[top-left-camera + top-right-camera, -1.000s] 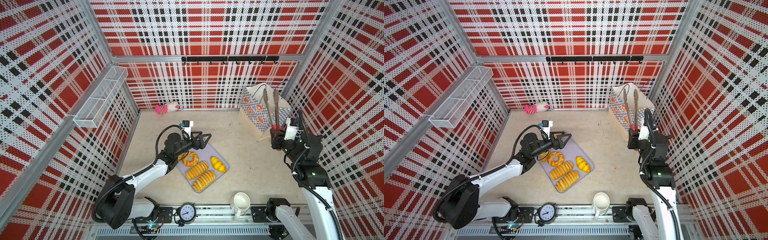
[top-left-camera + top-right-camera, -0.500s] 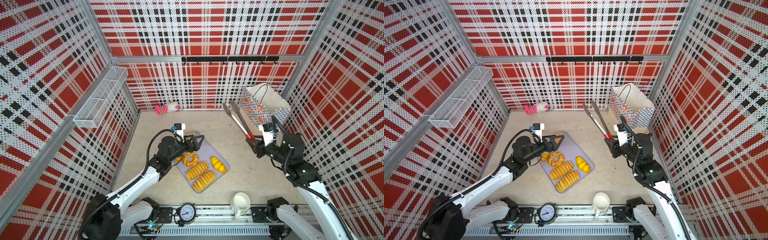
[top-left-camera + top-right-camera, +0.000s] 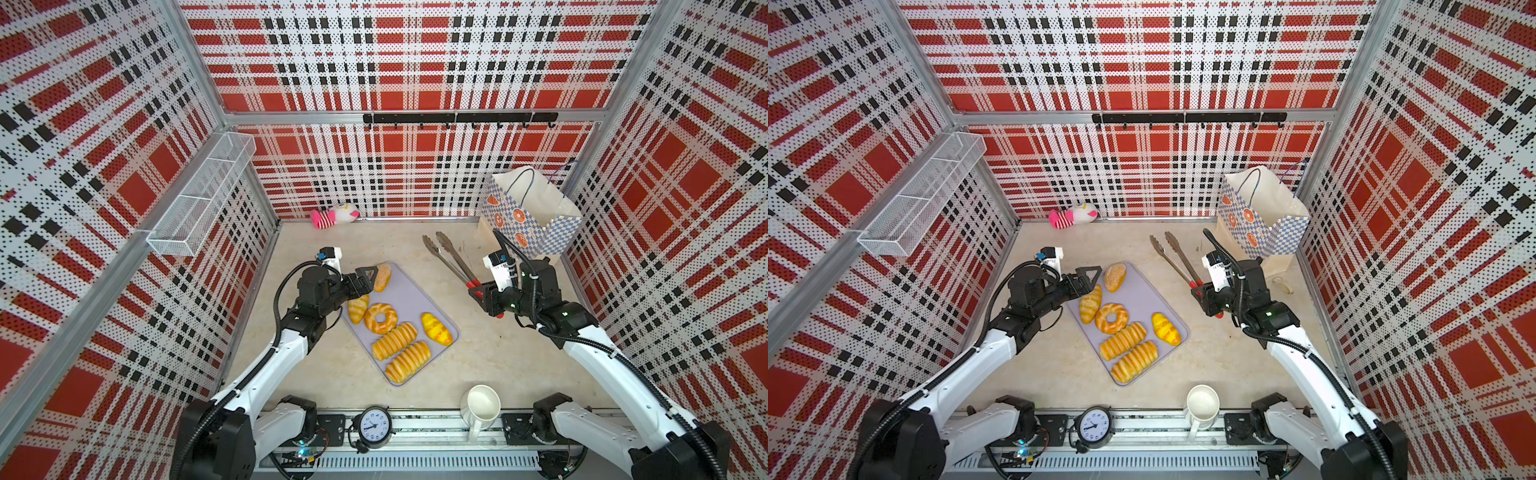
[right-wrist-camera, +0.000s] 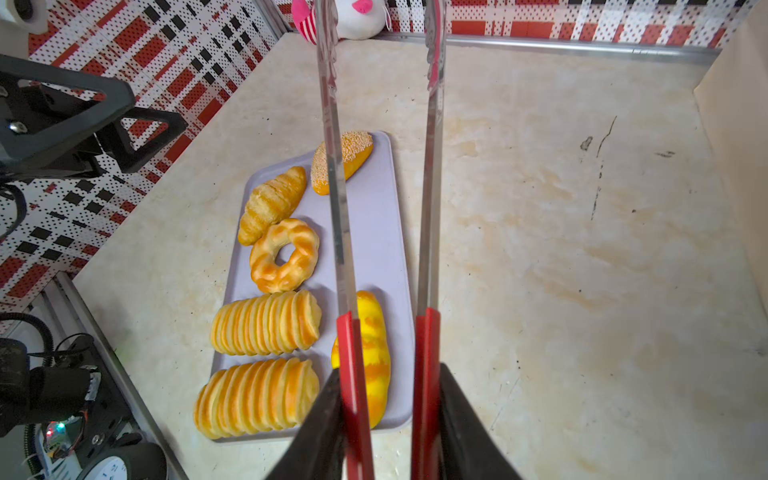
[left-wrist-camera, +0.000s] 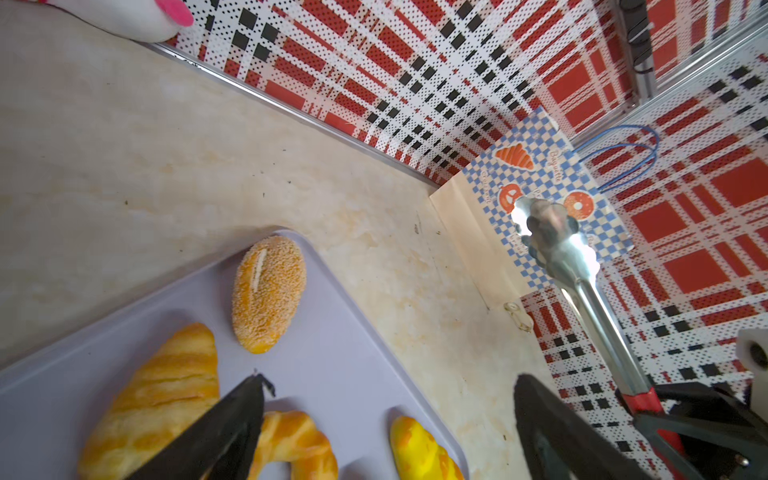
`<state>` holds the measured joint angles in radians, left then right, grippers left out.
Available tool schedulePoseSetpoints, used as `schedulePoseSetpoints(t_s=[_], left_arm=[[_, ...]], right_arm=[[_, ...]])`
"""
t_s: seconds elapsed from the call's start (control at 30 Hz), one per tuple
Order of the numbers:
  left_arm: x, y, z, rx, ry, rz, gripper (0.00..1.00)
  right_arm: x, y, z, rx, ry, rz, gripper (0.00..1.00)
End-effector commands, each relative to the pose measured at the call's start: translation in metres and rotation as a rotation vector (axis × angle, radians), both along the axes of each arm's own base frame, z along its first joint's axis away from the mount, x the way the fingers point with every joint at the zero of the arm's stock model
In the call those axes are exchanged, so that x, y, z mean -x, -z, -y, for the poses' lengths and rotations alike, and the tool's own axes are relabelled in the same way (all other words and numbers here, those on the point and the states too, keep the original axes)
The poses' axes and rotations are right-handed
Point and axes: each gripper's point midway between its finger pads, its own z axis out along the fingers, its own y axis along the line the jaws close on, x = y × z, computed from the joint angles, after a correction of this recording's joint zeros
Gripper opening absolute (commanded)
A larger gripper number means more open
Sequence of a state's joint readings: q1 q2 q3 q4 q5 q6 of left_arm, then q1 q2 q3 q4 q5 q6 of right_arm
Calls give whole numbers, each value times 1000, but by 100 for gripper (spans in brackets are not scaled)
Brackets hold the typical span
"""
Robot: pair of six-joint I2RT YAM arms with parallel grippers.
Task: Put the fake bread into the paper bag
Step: 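Move the empty tongs back toward the tray with the right gripper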
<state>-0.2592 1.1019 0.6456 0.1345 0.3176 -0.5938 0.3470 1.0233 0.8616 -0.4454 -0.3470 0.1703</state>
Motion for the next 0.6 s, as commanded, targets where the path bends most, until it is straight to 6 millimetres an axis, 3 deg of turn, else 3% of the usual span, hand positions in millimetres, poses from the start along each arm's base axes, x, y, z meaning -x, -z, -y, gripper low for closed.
schedulePoseSetpoints(t_s=[0.0,0.27,0.37,0.57], left_arm=[[1,-19,2,-48,7,89,96],[20,-24,6,-39,-34,134,95],[27,-23,12,-24,0,150,95],[55,-26,31,-12,22,47,93]], right_arm=[[-4,-28,-5,-58,0,74,34],[4,-48,-5,-76,-7,87,35],[9,-33,-2,-107,31,64,35],[34,-27,-12,-200,6,-44,33]])
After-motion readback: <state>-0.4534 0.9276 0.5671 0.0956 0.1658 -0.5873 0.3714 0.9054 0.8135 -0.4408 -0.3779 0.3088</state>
